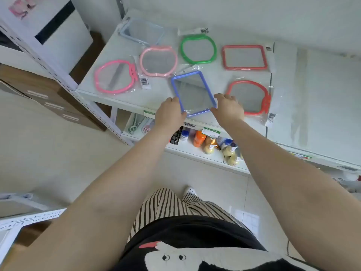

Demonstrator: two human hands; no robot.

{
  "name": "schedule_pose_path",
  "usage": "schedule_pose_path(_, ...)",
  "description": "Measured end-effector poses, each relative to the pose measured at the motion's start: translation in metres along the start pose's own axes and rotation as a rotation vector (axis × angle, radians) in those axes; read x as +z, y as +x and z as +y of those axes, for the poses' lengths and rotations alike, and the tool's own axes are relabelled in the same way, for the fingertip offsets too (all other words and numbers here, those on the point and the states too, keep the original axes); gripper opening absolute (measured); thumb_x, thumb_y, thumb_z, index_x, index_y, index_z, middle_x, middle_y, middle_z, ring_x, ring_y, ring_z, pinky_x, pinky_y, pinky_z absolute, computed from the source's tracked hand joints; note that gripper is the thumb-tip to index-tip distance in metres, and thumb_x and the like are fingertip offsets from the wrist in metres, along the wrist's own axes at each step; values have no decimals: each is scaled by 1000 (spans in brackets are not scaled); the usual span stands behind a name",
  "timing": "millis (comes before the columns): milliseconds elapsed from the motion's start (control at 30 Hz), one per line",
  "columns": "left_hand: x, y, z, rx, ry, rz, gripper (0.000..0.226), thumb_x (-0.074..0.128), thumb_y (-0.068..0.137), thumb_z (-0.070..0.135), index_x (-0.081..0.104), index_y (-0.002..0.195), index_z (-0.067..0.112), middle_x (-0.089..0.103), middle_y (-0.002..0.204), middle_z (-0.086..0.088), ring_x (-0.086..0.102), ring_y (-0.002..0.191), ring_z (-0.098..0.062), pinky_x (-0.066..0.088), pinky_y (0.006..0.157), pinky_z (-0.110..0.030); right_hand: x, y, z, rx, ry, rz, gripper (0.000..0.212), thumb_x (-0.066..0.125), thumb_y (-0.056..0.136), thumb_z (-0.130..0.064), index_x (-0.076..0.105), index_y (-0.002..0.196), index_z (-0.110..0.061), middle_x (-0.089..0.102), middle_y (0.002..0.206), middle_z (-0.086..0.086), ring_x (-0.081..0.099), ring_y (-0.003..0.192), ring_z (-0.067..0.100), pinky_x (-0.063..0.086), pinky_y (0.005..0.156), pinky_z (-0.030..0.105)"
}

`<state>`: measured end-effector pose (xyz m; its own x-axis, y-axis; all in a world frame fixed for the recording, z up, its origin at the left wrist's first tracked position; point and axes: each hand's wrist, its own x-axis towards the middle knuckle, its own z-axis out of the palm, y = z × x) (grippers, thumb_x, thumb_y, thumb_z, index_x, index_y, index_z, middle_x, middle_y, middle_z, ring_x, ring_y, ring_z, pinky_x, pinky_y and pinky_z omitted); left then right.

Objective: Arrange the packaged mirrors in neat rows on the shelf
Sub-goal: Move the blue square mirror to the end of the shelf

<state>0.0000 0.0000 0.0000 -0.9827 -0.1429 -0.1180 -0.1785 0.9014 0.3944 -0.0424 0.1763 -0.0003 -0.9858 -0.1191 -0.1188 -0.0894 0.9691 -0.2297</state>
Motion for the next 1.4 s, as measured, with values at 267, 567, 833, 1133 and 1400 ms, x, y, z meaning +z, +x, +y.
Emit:
schedule_pose_path(267,22,23,11,-391,-539,-71,42,70,82,20,55,117,0,65,111,-10,60,99,-24,43,80,-29,14,22,-2,123,110,-89,38,57,92,-22,49,126,-7,56,120,17,44,120,34,44,82,40)
schedule_pose_path(567,-3,15,-4,-541,-1208,-400,15,62,87,-3,58,82,10,63,84,-5,63,76,-18,55,85,-36,7,14,10,358,592,-138,17,74,78,-25,68,87,-12,58,72,1,54,68,23,45,63,31)
schedule_pose_path(833,-34,3,16,-424,-1333,-409,18,61,84,-12,55,89,3,64,84,-11,69,63,-17,54,79,-30,-33,-27,14,553,1243,30,26,73,78,-6,63,102,-5,67,85,15,66,54,20,59,53,25)
schedule_pose_path(1133,-49,-55,64,-255,-1190,-493,28,64,79,-15,56,98,3,62,78,-10,63,65,-19,59,53,-23,-62,-136,26,721,1371,287,18,74,78,-1,59,84,-7,67,72,14,67,43,15,60,55,26)
schedule_pose_path(1400,-10,-126,125,-153,-1042,-656,26,64,79,-14,53,76,10,60,76,-9,60,61,-19,57,48,-21,-65,-242,77,921,1393,498,29,77,75,1,59,98,-1,68,81,19,66,43,16,55,46,22)
